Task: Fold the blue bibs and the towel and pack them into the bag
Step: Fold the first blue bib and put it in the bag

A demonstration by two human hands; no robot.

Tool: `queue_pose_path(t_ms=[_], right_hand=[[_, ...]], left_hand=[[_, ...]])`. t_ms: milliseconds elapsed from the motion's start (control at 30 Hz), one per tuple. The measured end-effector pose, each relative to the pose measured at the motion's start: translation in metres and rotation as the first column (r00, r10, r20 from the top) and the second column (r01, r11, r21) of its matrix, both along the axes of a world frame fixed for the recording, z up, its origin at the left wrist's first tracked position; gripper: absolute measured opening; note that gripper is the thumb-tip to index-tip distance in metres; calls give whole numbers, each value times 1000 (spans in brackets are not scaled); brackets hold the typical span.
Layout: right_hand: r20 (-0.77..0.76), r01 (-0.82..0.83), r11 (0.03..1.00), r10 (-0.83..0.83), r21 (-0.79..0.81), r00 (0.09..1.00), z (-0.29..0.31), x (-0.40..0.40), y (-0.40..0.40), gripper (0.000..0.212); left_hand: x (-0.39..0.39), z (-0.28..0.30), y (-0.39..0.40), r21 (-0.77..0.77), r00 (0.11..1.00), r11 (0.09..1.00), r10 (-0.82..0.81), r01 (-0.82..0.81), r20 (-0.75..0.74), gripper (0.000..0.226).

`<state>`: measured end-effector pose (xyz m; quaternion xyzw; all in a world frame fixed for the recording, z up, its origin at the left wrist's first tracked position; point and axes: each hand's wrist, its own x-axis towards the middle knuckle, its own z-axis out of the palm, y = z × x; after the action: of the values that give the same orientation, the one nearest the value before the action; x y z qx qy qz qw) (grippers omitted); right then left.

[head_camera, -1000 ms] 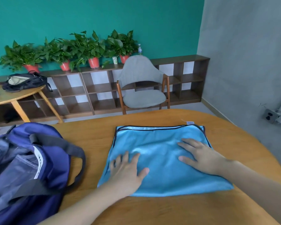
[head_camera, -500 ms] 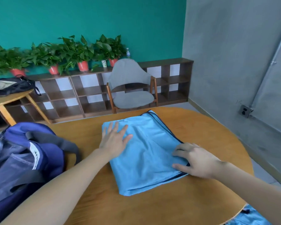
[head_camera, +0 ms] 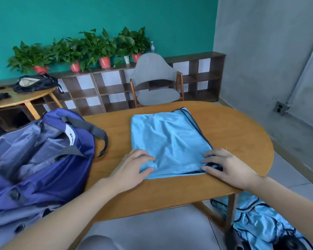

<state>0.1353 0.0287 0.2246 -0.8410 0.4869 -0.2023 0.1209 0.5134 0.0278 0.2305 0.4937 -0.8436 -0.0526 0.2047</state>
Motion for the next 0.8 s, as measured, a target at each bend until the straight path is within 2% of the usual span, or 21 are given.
queue_pose_path(t_ms=[67, 133, 333, 400, 533, 633, 733, 800], right_hand=[[18, -3, 1000, 3, 6, 1000, 1, -1, 14, 65], [8, -4, 1000, 4, 12, 1000, 1, -2, 29, 68], [34, -17, 1000, 17, 10, 999, -4, -7, 65, 84], [66, -12, 1000, 13, -8, 998, -6, -9, 76, 79], [143, 29, 996, -17, -85, 990, -9, -11, 93, 48], [199, 108, 992, -92, -72, 976, -10, -13, 100, 37], [290, 174, 984, -175, 30, 941, 5, -10, 112, 24], [354, 165, 980, -195, 113, 914, 18, -9, 118, 15]], left_hand=[[12, -2, 14, 29, 994, 999, 25, -22, -110, 31], [21, -7, 32, 53, 986, 998, 52, -44, -161, 30], [27, -4, 80, 234, 999, 972, 21, -32, 47, 85], [23, 2, 93, 243, 993, 969, 6, -35, 121, 93], [18, 4, 110, 201, 982, 978, 22, -61, 189, 101], [11, 0, 120, 143, 986, 988, 37, -61, 162, 84], [5, 2, 126, 79, 990, 995, 53, -64, 129, 49], [2, 10, 132, 58, 989, 995, 74, -82, 127, 42]])
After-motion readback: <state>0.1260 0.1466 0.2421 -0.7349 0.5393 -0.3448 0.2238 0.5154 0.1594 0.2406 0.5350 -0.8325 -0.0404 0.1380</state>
